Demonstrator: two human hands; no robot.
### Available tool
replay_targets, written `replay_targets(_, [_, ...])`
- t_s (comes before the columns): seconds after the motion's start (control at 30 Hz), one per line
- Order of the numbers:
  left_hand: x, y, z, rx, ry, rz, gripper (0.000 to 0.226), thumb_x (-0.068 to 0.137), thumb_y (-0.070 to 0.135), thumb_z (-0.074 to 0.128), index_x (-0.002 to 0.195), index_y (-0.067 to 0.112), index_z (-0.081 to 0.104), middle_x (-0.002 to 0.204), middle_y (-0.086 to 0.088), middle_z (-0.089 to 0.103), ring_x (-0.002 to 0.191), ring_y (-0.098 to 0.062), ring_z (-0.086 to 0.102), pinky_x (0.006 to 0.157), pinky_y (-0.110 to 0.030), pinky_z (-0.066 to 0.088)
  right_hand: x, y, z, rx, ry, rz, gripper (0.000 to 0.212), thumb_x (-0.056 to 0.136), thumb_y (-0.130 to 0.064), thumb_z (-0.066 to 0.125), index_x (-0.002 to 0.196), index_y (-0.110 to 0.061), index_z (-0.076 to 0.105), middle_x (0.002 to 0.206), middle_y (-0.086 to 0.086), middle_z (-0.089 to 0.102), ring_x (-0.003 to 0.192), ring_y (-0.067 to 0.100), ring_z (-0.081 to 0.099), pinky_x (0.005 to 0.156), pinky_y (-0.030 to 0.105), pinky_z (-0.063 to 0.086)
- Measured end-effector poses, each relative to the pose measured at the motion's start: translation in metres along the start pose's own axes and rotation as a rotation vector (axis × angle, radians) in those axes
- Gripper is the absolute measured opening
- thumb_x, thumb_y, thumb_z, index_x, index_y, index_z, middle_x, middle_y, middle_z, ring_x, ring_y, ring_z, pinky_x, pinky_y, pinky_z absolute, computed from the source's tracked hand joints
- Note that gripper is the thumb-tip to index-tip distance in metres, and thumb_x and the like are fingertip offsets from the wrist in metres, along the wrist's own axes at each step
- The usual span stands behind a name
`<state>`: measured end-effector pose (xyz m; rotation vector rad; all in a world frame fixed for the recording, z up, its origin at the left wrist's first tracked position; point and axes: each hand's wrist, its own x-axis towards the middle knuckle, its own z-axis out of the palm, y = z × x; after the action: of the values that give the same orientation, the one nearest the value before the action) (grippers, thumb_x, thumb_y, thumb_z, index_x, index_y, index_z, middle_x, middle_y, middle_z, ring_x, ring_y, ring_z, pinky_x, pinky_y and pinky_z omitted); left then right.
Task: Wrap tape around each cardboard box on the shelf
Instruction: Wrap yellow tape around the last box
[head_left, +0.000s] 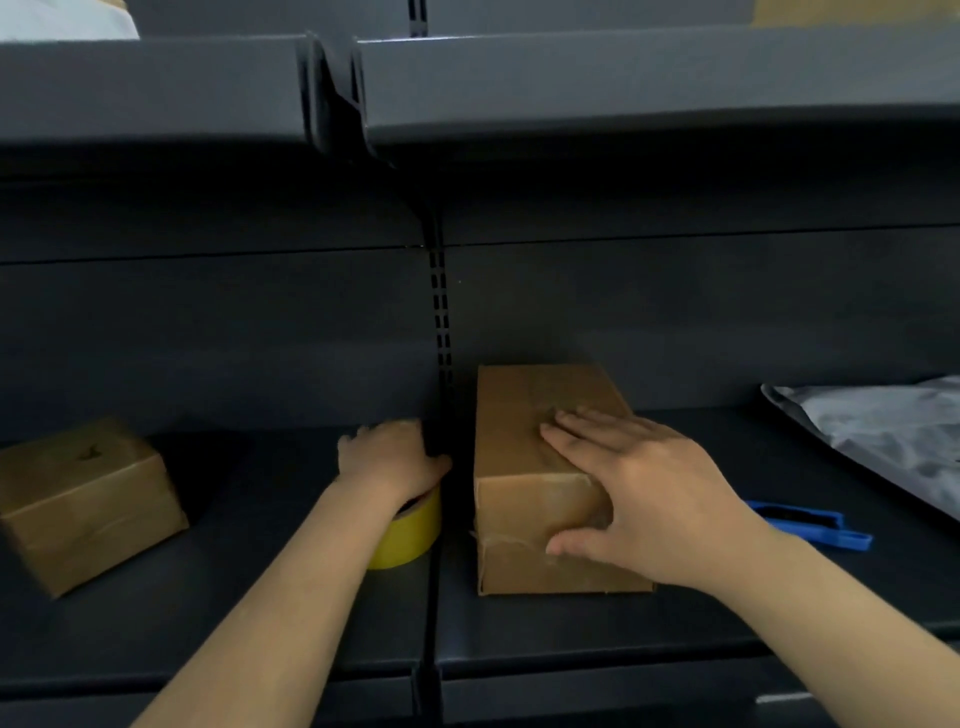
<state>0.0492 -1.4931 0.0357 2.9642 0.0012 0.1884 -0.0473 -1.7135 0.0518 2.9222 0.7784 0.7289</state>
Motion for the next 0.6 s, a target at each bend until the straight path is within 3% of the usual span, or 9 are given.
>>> replay_targets(0.03, [-0.007, 0.001, 0.0, -0.119, 0.143, 0.085, 0.052, 0.088, 0.052, 0.046, 0.131, 0.022, 0.045, 0.132, -0.006, 0.053, 0.118, -0.026, 0.049, 0.096, -0.037, 0.04, -0.001, 0.0, -0.003, 0.044, 0.065, -0.012, 0.087, 0.071, -0.074, 0.047, 0.144, -0.032, 0.026, 0.149, -0.011, 0.029, 0.139, 0.007, 0.022, 0.11, 0.025, 0.005])
replay_targets(0.1, [-0.029, 0.008, -0.003, -0.659, 0.305, 0.186, 0.047, 0.087, 0.052, 0.045, 0.128, 0.029, 0.048, 0.129, 0.007, 0.054, 0.118, -0.012, 0.05, 0.093, -0.027, 0.04, -0.009, 0.008, -0.006, 0.349, 0.312, 0.104, 0.073, 0.074, -0.07, 0.048, 0.137, -0.034, 0.038, 0.142, -0.014, 0.041, 0.132, 0.001, 0.034, 0.11, 0.023, 0.022])
replay_targets(0.17, [-0.053, 0.02, -0.003, -1.279, 0.277, 0.156, 0.042, 0.074, 0.061, 0.051, 0.112, 0.044, 0.053, 0.123, 0.02, 0.055, 0.114, 0.004, 0.051, 0.093, -0.019, 0.037, -0.022, 0.013, -0.003, 0.875, 0.533, 0.382, 0.062, 0.072, -0.068, 0.056, 0.128, -0.046, 0.041, 0.134, -0.026, 0.044, 0.123, -0.011, 0.039, 0.103, 0.013, 0.033])
replay_targets(0.23, [-0.071, 0.03, 0.014, -1.615, 0.157, 0.057, 0.044, 0.062, 0.066, 0.059, 0.102, 0.048, 0.055, 0.129, 0.016, 0.054, 0.119, -0.001, 0.049, 0.104, -0.029, 0.034, -0.032, 0.008, 0.011, 1.297, 0.563, 0.641, 0.066, 0.062, -0.069, 0.061, 0.122, -0.046, 0.046, 0.127, -0.025, 0.052, 0.118, -0.007, 0.048, 0.101, 0.021, 0.036])
replay_targets(0.3, [-0.083, 0.043, 0.031, -1.732, -0.013, -0.044, 0.071, 0.046, 0.078, 0.064, 0.11, 0.048, 0.055, 0.134, 0.011, 0.052, 0.122, -0.011, 0.048, 0.108, -0.039, 0.032, -0.036, -0.006, 0.03, 1.468, 0.432, 0.811, 0.068, 0.056, -0.069, 0.055, 0.119, -0.046, 0.045, 0.112, -0.029, 0.058, 0.104, -0.01, 0.053, 0.091, 0.019, 0.037])
replay_targets(0.37, [-0.086, 0.052, 0.043, -1.728, -0.07, -0.086, 0.099, 0.037, 0.084, 0.062, 0.126, 0.041, 0.05, 0.13, 0.01, 0.056, 0.119, -0.014, 0.052, 0.106, -0.042, 0.036, -0.034, -0.02, 0.043, 1.532, 0.345, 0.858, 0.059, 0.057, -0.066, 0.053, 0.114, -0.051, 0.043, 0.085, -0.043, 0.059, 0.079, -0.023, 0.054, 0.073, 0.012, 0.036])
replay_targets(0.4, [-0.085, 0.055, 0.044, -1.706, -0.052, -0.09, 0.102, 0.039, 0.085, 0.061, 0.129, 0.04, 0.048, 0.129, 0.01, 0.057, 0.117, -0.012, 0.053, 0.105, -0.042, 0.038, -0.032, -0.024, 0.049, 1.538, 0.339, 0.854, 0.058, 0.059, -0.066, 0.053, 0.114, -0.052, 0.043, 0.082, -0.044, 0.059, 0.075, -0.025, 0.054, 0.069, 0.012, 0.036])
replay_targets(0.5, [-0.075, 0.056, 0.042, -1.697, -0.014, -0.117, 0.092, 0.049, 0.08, 0.059, 0.129, 0.037, 0.048, 0.129, 0.007, 0.057, 0.118, -0.015, 0.053, 0.105, -0.044, 0.038, -0.022, -0.025, 0.056, 1.552, 0.375, 0.861, 0.063, 0.061, -0.068, 0.055, 0.121, -0.046, 0.049, 0.098, -0.032, 0.064, 0.081, -0.021, 0.056, 0.067, 0.013, 0.041])
replay_targets(0.6, [-0.064, 0.054, 0.039, -1.674, -0.036, -0.204, 0.087, 0.05, 0.076, 0.057, 0.128, 0.037, 0.049, 0.127, 0.002, 0.058, 0.115, -0.02, 0.054, 0.103, -0.045, 0.04, -0.011, -0.024, 0.057, 1.573, 0.36, 0.872, 0.062, 0.066, -0.065, 0.054, 0.125, -0.045, 0.045, 0.09, -0.035, 0.06, 0.075, -0.025, 0.053, 0.059, 0.006, 0.04])
